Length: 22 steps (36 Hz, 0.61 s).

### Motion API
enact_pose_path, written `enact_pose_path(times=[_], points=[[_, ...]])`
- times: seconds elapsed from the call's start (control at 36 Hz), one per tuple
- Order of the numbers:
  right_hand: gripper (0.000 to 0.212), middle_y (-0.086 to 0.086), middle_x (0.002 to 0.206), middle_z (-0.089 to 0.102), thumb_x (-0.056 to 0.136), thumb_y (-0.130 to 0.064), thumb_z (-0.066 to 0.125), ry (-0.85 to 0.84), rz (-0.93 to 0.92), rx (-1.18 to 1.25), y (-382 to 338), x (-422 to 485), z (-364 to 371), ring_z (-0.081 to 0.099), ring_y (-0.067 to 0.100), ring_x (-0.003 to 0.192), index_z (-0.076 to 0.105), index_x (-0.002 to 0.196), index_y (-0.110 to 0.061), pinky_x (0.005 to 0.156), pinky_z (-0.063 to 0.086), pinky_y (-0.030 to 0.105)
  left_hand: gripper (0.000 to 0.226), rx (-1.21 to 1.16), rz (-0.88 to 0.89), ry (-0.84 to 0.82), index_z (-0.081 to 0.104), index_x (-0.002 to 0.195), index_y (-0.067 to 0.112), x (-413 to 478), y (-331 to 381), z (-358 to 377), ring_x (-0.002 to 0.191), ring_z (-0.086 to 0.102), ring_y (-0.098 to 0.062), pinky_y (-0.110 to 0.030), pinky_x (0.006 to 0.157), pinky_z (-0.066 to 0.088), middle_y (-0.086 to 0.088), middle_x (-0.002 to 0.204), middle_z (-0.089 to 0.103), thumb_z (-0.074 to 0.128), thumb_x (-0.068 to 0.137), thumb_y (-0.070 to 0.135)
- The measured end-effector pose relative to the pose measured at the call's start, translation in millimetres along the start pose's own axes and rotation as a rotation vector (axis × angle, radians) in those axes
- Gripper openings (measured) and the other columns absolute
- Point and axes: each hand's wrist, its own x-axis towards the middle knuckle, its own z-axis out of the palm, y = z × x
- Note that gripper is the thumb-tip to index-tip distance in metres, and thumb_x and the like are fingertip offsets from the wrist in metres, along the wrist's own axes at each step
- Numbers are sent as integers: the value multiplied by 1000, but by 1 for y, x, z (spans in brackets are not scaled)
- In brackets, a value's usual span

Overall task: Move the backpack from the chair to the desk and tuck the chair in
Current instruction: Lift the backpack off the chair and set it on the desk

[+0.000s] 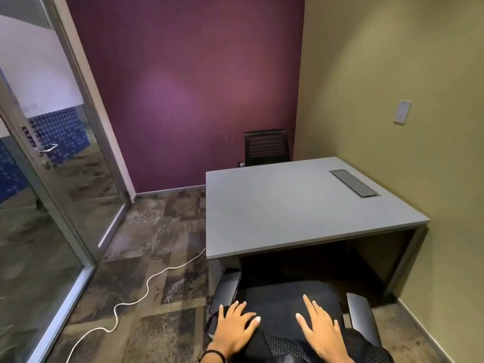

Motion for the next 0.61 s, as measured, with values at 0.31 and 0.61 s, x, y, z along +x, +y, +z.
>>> enact_pose_path(times=[0.31,0.61], points=[[33,-5,116,66,89,-41,37,-73,84,-216,-2,-13,5,58,16,110,64,107,-30,101,34,38,50,17,-73,-145,55,127,25,-12,12,-14,136,34,-23,-61,115,-1,-1,139,51,31,94,55],[41,4,145,36,86,-42,37,-68,431,-281,-5,-17,1,32,28,134,53,123,-35,115,14,52,64,206,-346,-261,44,139,19,16,29,-11,146,2,-42,-72,110,-2,-22,157,14,38,88,57]])
